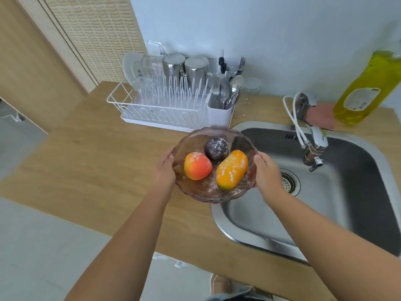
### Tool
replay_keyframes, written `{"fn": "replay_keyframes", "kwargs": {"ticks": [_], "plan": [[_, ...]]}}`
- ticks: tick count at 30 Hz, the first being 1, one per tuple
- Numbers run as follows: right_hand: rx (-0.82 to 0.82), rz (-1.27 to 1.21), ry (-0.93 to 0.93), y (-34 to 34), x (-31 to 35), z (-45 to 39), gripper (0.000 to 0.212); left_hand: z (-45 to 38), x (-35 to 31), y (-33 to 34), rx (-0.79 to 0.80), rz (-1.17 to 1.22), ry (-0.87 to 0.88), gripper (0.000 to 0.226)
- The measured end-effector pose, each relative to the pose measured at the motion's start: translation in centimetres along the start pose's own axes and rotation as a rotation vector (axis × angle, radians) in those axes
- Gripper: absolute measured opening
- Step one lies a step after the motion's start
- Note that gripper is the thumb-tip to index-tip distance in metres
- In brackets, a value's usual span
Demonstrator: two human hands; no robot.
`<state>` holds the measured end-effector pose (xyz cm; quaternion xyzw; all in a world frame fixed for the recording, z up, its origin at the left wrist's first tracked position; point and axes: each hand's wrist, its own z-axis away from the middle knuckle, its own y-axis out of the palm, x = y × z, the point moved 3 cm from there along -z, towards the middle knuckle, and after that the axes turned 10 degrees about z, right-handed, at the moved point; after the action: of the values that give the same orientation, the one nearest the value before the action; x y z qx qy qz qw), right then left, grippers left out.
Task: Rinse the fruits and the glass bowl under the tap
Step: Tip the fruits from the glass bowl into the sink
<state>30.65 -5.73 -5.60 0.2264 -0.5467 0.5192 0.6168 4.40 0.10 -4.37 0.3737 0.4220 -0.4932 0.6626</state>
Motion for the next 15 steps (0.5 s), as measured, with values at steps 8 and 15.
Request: {"fn": "replay_keyframes", "kwargs": {"ticks": [8, 15], "plan": [[-0.212, 0.088, 0.087, -8.7, -4.1, -0.2, 0.027, 2.4, 2.8, 6.9, 0.2, -0.125, -0.02, 0.037], [-0.245, 0.109, 0.176, -15.2, -8.0, -0.1, 0.027, 4.7, 6.1, 12.4, 0.412, -0.54, -0.015, 0.053]]}}
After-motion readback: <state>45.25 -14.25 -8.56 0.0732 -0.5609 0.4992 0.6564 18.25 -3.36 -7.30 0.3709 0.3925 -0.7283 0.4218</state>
